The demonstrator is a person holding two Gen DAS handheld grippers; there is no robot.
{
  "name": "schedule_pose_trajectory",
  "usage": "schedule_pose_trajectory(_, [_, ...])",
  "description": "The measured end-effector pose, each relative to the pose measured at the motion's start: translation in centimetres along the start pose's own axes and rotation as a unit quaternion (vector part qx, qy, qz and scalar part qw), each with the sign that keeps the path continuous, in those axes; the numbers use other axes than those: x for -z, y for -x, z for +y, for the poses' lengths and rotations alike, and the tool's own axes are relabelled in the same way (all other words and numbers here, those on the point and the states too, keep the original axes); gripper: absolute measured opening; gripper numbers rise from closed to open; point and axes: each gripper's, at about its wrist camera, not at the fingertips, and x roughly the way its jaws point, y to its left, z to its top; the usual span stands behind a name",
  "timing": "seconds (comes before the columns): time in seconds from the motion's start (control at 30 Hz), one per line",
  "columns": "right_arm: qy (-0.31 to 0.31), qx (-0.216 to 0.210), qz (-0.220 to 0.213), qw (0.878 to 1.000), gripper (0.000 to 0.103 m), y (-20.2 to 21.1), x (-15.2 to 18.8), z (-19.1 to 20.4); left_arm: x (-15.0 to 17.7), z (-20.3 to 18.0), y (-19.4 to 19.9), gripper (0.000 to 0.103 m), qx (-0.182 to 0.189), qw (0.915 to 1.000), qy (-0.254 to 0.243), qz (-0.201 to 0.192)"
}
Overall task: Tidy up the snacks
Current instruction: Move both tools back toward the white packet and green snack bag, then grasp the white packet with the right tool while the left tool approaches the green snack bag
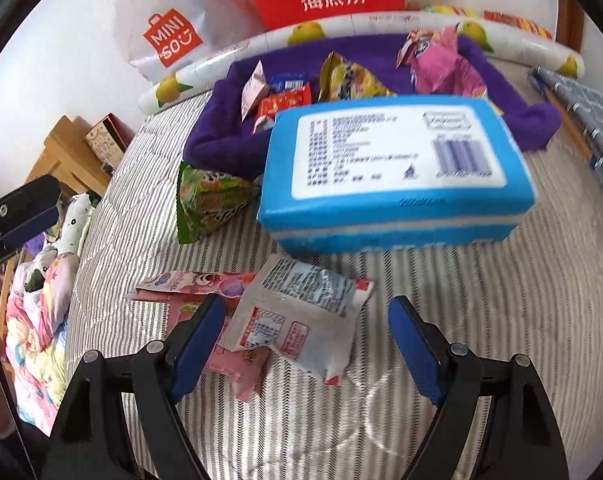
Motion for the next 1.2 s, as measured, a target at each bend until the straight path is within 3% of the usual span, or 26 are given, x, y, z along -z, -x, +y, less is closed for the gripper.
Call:
schedule_pose_trajectory(0.23, [-0.026, -0.008, 0.022, 0.999, 0.084, -1.7, 0.5, -0.1, 0.6, 1.1, -0.6, 0.073, 0.006, 0.9999, 0.005, 0.011])
schedule_pose_trajectory(0.4, [-0.008, 0.008, 0.02, 1.0, 0.084, -2.0, 0.4, 0.8, 0.7, 1.4, -0.9, 0.073, 0.011, 0.9997, 0.013, 0.016])
schedule_pose_trajectory(0.5, [0.002, 0.012, 0.022, 1.0, 0.07, -1.8, 0.3, 0.6, 0.8, 1.3, -1.1, 0.073, 0.012, 0.9997, 0.012, 0.02])
schedule_pose_trajectory(0.73, [0.023, 0.013, 0.028, 0.999, 0.058, 0.3, 0.8, -1.4, 0.8, 0.9, -1.6, 0.073, 0.017, 0.9995, 0.013, 0.023])
schedule_pose_trajectory(0.97, [0.067, 0.058, 0.022, 0.996, 0.058, 2.0, 2.4, -3.3, 1.0, -0.1, -2.3, 0.073, 0.017, 0.9993, 0.005, 0.031])
schedule_pose_trajectory(1.2, [0.045, 0.019, 0.012, 0.999, 0.072, 2.0, 2.6, -3.8, 1.0, -0.8, -2.9, 0.073, 0.012, 0.9991, -0.002, 0.04])
